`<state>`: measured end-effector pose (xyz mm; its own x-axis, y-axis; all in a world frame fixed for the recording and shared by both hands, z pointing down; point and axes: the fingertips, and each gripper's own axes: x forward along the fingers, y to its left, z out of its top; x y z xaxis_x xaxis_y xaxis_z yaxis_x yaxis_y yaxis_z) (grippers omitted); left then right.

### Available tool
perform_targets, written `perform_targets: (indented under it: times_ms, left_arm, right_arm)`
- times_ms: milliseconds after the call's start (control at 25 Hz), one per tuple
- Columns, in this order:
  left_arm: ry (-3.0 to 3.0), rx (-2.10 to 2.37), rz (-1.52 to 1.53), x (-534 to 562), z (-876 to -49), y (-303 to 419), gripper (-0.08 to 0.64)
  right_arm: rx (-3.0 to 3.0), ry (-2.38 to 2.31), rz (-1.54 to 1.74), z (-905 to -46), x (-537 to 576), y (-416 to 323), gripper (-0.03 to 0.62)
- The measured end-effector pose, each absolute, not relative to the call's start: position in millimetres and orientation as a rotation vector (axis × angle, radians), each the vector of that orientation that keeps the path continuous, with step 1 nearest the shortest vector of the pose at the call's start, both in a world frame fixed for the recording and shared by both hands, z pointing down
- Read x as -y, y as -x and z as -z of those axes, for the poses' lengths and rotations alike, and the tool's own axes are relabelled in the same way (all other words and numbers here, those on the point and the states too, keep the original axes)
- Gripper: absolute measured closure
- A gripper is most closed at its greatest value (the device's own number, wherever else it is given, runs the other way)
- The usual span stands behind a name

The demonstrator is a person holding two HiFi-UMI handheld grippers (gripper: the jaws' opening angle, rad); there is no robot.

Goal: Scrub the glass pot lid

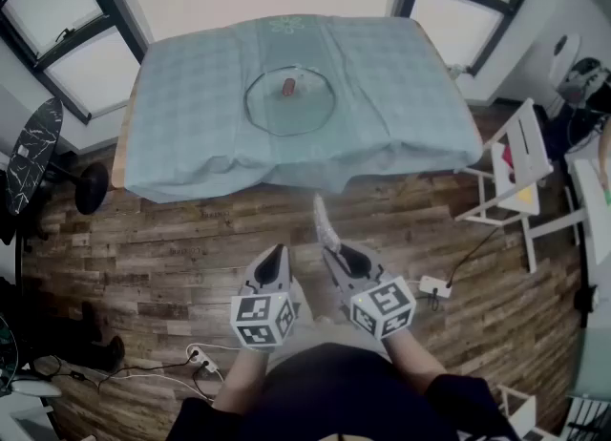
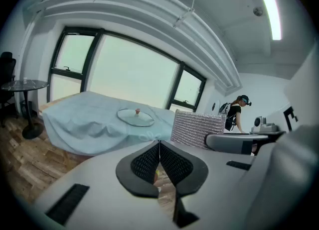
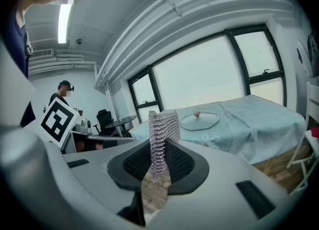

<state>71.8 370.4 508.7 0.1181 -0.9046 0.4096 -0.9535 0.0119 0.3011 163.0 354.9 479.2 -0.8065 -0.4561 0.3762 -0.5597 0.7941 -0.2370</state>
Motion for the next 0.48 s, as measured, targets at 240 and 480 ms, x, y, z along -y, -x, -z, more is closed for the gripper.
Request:
perform_targets:
  times_ms: [240, 480]
  left_arm:
    - [-1.896, 1.796, -0.119, -405.0, -499.8, -93.2, 0.557]
    - [-1.922, 1.788, -0.116, -405.4, -492.6, -103.5, 0.557]
  right_arm:
    - [2.729, -0.799, -0.501, -480.5, -390.4, -188.0, 0.515]
    - [2.756, -0.749, -0.478, -471.4, -402.1, -188.2, 0.515]
